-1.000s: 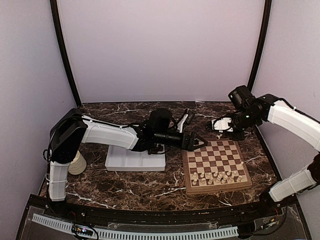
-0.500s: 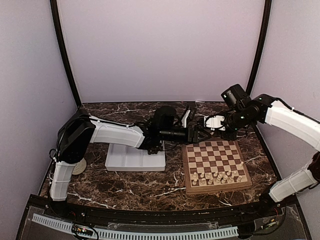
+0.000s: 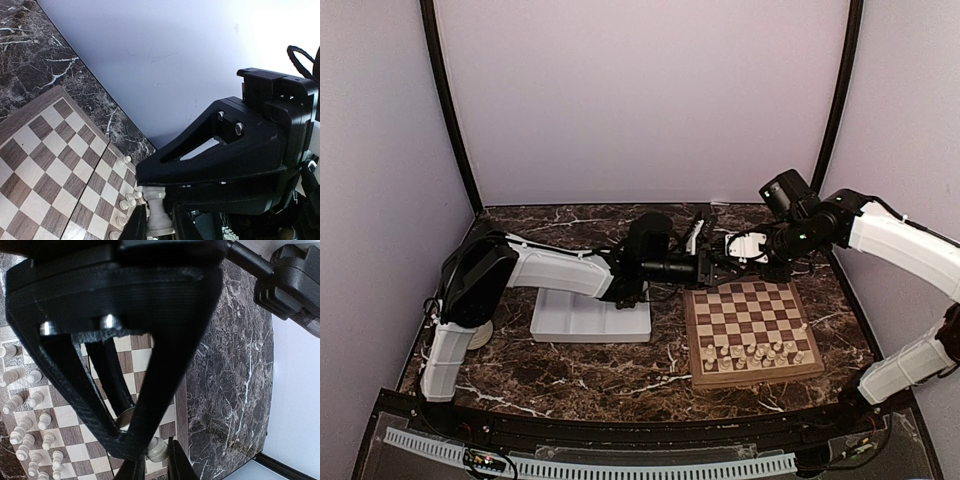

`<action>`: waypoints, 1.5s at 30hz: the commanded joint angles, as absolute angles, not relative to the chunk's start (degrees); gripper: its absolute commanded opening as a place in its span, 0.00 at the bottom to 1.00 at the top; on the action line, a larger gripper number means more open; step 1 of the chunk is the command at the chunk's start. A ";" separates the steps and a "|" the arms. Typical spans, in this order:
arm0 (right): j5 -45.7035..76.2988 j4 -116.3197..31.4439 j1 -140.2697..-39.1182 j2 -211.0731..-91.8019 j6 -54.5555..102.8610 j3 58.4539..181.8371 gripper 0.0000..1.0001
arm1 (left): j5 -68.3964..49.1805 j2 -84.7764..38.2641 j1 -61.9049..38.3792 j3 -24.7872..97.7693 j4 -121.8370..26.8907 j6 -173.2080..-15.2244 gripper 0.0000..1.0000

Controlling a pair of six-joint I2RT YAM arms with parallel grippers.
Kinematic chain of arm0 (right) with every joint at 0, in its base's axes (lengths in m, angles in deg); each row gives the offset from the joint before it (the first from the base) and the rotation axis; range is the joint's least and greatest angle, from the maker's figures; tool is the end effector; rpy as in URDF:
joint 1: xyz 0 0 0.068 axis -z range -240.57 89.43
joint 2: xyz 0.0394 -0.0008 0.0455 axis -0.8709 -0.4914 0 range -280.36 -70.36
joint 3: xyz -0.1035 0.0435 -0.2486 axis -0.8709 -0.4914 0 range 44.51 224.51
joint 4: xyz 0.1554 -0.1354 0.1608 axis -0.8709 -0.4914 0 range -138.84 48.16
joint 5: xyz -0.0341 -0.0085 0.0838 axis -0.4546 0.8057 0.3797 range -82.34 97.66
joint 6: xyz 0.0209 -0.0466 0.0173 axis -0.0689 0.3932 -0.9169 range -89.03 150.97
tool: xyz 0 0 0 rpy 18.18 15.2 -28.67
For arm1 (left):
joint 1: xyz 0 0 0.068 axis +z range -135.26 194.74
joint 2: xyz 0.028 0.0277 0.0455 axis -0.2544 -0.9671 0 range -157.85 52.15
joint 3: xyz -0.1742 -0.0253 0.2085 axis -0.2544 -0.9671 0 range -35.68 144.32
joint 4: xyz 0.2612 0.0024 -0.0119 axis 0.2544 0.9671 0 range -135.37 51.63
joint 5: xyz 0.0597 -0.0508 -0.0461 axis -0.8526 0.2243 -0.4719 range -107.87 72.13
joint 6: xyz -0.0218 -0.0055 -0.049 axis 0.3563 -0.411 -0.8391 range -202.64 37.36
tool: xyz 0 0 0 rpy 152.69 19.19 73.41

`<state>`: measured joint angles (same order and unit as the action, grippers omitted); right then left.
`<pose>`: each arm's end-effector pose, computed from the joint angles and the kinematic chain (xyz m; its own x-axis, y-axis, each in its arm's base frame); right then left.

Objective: Set up the chess pieces on the board
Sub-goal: Pass from the right arm to the left, then pass from the left arm to the right

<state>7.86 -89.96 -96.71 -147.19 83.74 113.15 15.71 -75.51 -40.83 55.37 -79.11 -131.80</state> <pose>0.2193 0.1605 0.3038 0.0644 -0.9390 -0.3379 -0.8928 0.0970 -0.4399 0.2763 -0.4379 0.2195 -0.7748 0.0154 -0.6321 0.6321 0.0414 -0.7738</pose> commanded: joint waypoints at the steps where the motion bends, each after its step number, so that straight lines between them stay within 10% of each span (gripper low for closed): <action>1: 8.56 -88.15 -97.31 -146.46 82.49 114.23 0.18 | 18.86 -75.97 -40.26 56.76 -83.64 -132.95 0.13; 7: 18.52 -92.73 -91.77 -143.10 80.45 116.81 0.40 | 21.28 -74.48 -39.84 53.18 -89.29 -132.30 0.10; 18: 63.64 -107.55 -75.62 -152.83 71.55 125.77 0.40 | 22.25 -71.31 -40.68 48.79 -96.94 -124.58 0.10; 45: 74.39 -111.19 -72.97 -161.60 69.64 121.33 0.37 | 21.48 -68.96 -41.24 45.33 -102.79 -122.45 0.11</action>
